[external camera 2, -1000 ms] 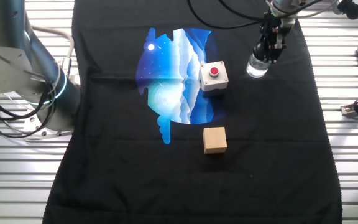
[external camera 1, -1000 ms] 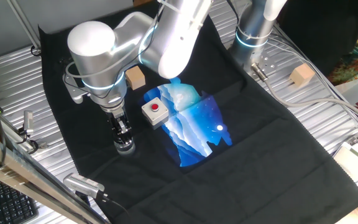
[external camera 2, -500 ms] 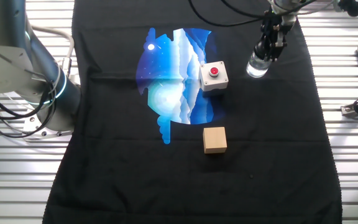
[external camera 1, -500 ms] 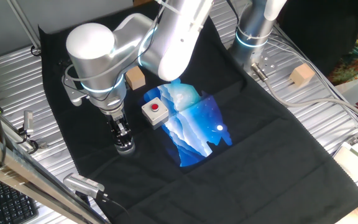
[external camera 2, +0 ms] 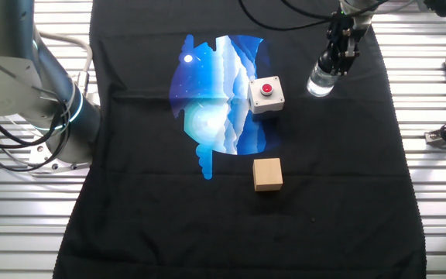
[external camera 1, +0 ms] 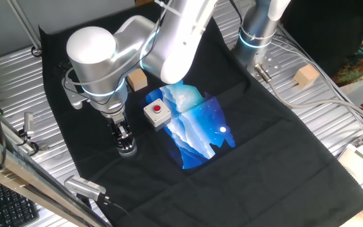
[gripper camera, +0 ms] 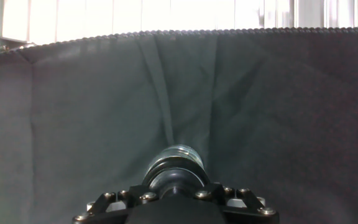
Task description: Screw the lid onto the jar
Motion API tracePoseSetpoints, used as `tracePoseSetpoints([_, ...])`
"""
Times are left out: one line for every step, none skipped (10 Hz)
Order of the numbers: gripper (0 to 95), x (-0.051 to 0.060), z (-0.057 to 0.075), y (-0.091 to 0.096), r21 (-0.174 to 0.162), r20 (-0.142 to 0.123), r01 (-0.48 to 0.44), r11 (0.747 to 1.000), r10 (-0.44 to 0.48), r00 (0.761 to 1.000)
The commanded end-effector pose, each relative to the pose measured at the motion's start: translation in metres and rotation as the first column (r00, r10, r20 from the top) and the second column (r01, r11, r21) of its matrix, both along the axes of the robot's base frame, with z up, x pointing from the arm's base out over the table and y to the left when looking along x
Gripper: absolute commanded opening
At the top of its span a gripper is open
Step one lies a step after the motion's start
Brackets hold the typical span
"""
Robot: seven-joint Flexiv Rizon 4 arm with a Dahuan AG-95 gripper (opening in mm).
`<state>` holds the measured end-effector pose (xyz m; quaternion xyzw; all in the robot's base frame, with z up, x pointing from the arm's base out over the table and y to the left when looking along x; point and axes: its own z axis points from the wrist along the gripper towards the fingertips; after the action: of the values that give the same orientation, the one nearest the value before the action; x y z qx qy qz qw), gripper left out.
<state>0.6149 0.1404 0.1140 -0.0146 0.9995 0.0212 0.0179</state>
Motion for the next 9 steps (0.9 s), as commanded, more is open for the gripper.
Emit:
tracePoseSetpoints([0.0,0.0003,-0.0003,-0.0001,-0.004,0.004,0.004,1.0,-0.004,1.0])
tracePoseSetpoints([0.0,0.0004,-0.0004,-0.0001,-0.004,0.005,0.005,1.0,-0.005,1.0])
tracePoseSetpoints([0.0,0.0005,-0.0006,0.0,-0.004,0.005,0.005,1.0,-0.005,1.0])
tracePoseSetpoints([0.0,0.0008,-0.0009,-0.0002,-0.005,0.007,0.006,1.0,-0.006,1.0])
tracePoseSetpoints([0.0,0.0009,-0.0012,-0.0001,-0.006,0.009,0.007,1.0,-0.007,1.0])
tracePoseSetpoints([0.0,0.001,-0.0014,-0.0001,-0.006,0.01,0.006,1.0,-0.006,1.0])
tracePoseSetpoints([0.0,0.0011,-0.0019,0.0002,-0.005,0.011,0.008,1.0,-0.008,1.0])
tracePoseSetpoints([0.0,0.0012,-0.0028,0.0011,-0.006,0.012,0.009,1.0,-0.009,1.0])
tracePoseSetpoints([0.0,0.0012,-0.0042,0.0022,-0.006,0.014,0.01,1.0,-0.01,1.0])
